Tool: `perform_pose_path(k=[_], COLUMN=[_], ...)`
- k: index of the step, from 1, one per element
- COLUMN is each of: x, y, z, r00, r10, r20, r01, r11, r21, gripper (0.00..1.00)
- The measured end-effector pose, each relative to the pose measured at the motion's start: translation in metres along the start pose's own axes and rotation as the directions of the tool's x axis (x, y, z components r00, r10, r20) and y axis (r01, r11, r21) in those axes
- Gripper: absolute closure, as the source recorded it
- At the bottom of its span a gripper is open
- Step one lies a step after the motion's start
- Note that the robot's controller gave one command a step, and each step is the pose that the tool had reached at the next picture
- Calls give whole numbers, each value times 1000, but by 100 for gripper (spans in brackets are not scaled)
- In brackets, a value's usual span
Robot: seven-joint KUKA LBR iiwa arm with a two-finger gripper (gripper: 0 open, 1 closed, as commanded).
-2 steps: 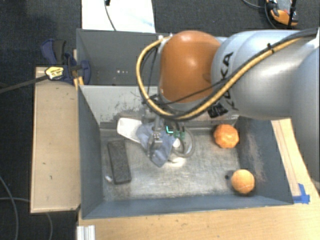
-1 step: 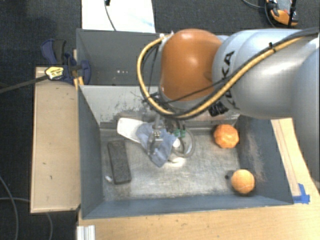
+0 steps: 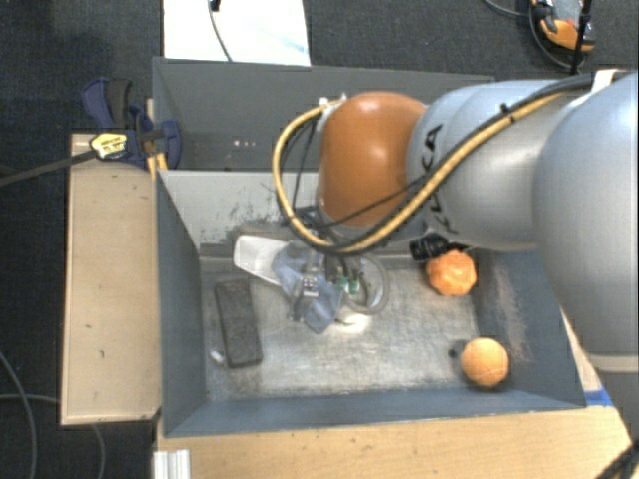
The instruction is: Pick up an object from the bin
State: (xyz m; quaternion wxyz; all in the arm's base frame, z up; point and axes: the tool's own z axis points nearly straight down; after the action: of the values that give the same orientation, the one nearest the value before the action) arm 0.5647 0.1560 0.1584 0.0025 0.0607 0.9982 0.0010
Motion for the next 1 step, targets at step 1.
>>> perform_pose_path(k=[1], x=[-21], y=[-7], z=[81], r00=[996], r10=[92], r20=[0], r01=[-92], r11=[996], r21=[-1], gripper=[0])
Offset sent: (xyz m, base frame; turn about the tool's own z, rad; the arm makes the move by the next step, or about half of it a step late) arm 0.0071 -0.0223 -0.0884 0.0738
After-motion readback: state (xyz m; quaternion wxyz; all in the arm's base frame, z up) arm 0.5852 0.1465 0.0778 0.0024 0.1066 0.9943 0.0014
